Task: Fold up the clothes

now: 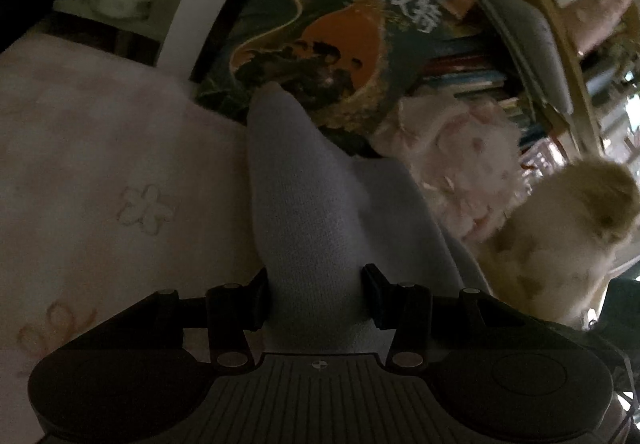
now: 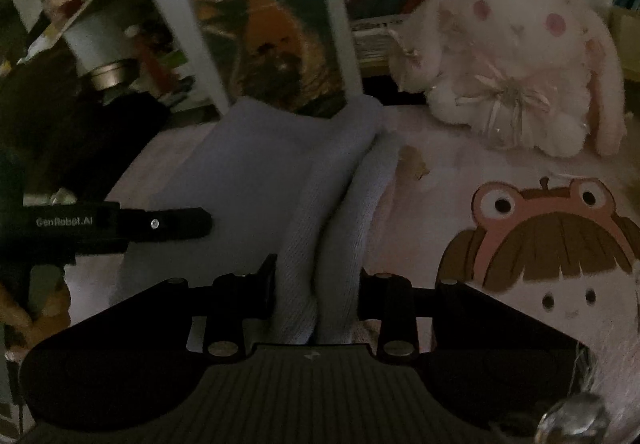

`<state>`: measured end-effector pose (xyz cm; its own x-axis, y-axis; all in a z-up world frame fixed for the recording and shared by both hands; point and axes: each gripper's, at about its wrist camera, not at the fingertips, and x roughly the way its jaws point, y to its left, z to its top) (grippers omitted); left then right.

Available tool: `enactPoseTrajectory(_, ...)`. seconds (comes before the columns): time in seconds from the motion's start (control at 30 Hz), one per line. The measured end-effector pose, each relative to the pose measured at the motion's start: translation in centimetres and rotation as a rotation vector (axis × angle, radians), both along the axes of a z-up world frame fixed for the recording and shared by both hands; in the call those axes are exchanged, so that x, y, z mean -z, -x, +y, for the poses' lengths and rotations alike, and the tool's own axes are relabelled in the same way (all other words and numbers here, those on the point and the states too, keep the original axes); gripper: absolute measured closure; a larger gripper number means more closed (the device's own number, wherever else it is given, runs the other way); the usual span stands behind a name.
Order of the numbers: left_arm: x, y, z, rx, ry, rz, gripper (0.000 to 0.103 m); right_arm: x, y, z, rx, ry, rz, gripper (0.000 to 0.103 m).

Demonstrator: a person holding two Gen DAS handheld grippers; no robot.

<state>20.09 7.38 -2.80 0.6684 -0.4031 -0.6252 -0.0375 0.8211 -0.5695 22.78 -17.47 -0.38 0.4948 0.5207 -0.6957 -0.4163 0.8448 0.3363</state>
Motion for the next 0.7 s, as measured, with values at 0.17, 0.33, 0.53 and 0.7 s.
enactPoseTrajectory(0.17,1.0,-1.7,0.0,-0.033,0.031,0.027,0.057,1.0,-2.5,-0.7,0.058,-0.048,0.041,0.070)
enactPoseTrajectory(0.33,1.1,-1.3,-0.3,-0.053,0.010,0.019,0.053,2.1,-3.3,-1.4,0.096,-0.080,0.057,0.063)
enactPoseTrajectory(0.53,-0.3,0.4,-0.6,-0.083,-0.075,-0.034,0.046,1.5,-2.5,-1.6,0.133,-0.034,0.015,0.036)
enactPoseTrajectory(0.7,-1.5,1.8,-0.8,-0.108,-0.146,-0.078,0.034,0.2,-0.8,-2.3,0.164,-0.021,-0.045,0.019)
